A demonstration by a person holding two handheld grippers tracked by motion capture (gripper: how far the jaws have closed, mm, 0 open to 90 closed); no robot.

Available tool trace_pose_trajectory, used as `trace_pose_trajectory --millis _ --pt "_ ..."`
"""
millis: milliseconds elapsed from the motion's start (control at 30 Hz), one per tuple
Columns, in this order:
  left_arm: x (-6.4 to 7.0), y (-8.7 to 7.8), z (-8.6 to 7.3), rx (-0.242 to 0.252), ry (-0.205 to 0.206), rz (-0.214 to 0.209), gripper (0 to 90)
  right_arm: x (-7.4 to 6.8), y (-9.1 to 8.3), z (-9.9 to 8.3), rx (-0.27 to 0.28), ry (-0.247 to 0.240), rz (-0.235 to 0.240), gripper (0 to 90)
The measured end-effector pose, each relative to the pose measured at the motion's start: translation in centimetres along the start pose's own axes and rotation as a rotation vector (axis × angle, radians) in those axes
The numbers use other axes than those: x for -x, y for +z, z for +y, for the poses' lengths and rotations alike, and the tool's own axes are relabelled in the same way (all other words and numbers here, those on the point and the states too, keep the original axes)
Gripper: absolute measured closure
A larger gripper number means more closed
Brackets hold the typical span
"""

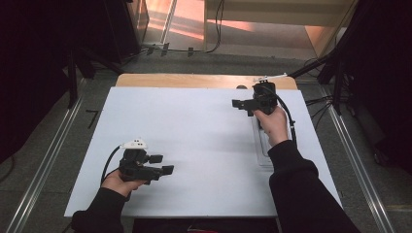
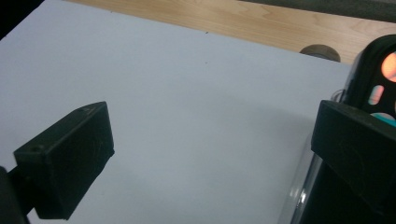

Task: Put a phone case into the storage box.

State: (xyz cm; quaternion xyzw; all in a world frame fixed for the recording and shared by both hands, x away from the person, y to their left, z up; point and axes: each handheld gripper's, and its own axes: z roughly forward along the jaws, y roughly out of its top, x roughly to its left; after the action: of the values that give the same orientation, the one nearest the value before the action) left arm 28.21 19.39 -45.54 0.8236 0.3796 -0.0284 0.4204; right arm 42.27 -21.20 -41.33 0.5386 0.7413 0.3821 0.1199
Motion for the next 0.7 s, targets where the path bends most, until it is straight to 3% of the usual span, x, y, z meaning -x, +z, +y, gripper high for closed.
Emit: trace_pose_trajectory --millis 567,633,700 --pt "-0.1 -0.4 0.1 0.001 0.008 -0.002 29.4 -2.4 0.7 -1.4 -0.088 -0.065 0.139 0.0" --pt "-0.1 -0.4 0.1 -0.002 0.012 -0.002 29.5 -2.6 0.7 -1.7 -0.088 -0.073 0.151 9.5" --pt "0.0 -0.4 0.1 -0.002 0.012 -0.004 29.4 -2.8 0.6 -2.0 -0.09 -0.07 0.156 12.1"
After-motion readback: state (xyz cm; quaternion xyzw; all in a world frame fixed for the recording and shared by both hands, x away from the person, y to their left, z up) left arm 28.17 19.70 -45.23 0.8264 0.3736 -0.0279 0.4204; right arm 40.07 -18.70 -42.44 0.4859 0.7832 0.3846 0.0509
